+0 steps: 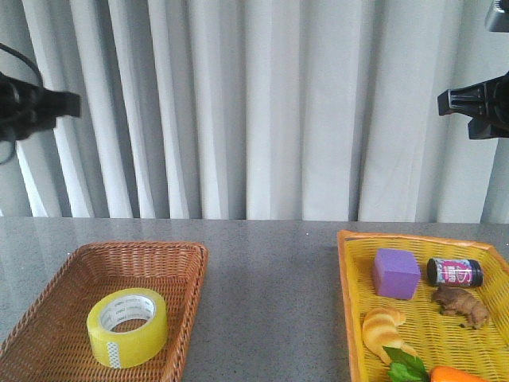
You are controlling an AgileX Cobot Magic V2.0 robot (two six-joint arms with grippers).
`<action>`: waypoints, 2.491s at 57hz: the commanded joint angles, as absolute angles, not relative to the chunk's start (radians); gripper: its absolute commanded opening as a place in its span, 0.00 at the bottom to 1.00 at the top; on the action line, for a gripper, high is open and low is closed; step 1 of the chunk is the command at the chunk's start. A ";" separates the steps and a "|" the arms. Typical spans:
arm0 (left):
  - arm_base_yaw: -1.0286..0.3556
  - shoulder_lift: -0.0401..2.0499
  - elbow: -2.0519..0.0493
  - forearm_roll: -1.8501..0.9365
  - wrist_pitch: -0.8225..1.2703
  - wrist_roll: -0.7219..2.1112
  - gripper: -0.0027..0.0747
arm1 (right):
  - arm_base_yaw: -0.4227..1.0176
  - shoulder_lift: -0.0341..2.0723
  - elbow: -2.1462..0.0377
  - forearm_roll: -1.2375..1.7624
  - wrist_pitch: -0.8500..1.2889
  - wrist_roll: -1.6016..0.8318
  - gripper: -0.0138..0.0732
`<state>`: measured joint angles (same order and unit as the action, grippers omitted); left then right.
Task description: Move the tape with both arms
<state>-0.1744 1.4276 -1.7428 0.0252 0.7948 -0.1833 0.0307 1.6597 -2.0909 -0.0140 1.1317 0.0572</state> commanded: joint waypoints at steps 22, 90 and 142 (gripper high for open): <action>-0.171 1.276 -1.773 0.013 0.781 -0.190 0.03 | 0.029 1.622 -2.120 -0.018 1.068 0.046 0.15; -0.171 0.379 -0.504 0.074 0.291 -0.112 0.03 | 0.029 1.622 -2.120 -0.018 1.071 0.046 0.15; -0.033 -0.030 0.018 0.080 0.080 -0.112 0.03 | 0.029 1.622 -2.120 -0.018 1.070 0.046 0.15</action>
<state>-0.0603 -0.0115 0.0245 0.0797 0.1469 -0.1122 0.0307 1.6606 -2.0909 -0.0140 1.1336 0.0572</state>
